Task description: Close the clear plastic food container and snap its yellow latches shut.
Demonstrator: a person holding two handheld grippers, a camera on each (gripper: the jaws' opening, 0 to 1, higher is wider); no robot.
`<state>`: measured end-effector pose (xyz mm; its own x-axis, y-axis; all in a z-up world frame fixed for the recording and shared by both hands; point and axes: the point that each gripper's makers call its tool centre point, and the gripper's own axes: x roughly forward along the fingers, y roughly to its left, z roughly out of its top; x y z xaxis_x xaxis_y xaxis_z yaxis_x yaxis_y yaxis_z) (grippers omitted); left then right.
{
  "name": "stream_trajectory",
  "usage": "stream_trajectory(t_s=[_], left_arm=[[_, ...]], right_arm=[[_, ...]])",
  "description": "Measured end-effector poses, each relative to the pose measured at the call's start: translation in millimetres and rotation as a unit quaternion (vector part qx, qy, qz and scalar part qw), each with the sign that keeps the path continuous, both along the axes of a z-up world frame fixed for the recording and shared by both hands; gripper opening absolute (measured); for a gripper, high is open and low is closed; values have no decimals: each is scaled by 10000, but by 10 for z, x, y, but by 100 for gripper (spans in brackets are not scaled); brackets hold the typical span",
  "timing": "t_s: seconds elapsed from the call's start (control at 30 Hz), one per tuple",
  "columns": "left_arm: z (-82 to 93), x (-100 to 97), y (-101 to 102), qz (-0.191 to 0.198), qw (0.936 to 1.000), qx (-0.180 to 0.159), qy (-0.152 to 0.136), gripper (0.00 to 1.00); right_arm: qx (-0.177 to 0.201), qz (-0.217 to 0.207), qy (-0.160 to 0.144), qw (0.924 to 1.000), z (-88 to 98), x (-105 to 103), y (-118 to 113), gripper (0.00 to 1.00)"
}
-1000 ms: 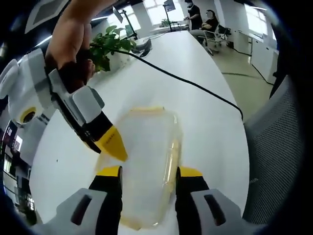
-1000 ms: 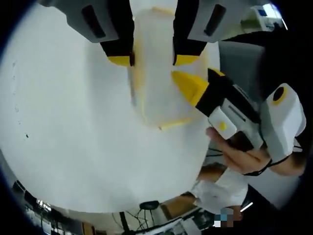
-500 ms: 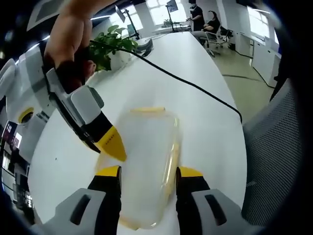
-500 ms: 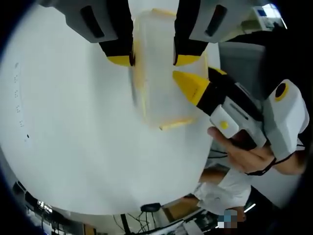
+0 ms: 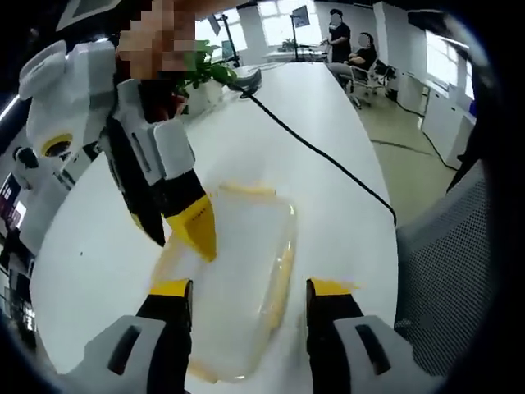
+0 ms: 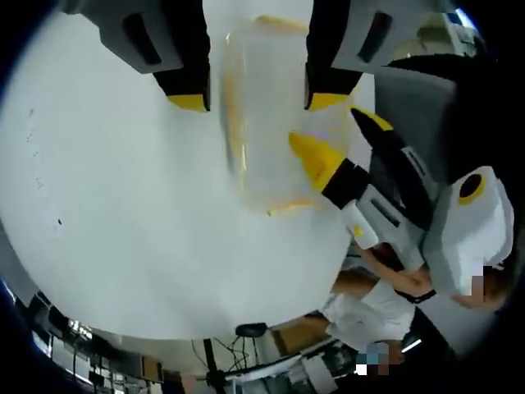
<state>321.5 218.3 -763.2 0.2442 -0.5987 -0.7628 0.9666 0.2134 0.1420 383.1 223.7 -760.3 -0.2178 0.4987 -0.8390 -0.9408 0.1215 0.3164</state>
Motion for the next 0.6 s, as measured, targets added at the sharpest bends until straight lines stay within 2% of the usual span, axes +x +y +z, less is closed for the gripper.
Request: stream_trajectory(t_s=[0.03,0.1,0.17,0.27,0.33,0.43,0.6], left_arm=[[7,-30,-15,22,9999,-64,122,74],[20,-67,-10,58,9993,-131,335,83],[36,-66,7,48,9992,-132,370,89],[38,-87,62,0,9989,-65,475,99],[27,-110,111,-57,9983,32,579,99],[37,-73,164,-94,9981,95,605,99],[39,0,241,-239,9975,239,623,99]], right_arm=[[57,7,13,10000,11,-17,6,66],[41,110,-141,9998,-6,-36,-10,78],[-104,410,-430,9982,-62,-34,-54,85],[-161,597,-526,9967,-81,-108,-64,93],[-78,600,-478,9970,-47,-147,-42,94],[-28,597,-560,9966,-14,-166,-41,95],[74,499,-499,9975,22,-248,-69,94]])
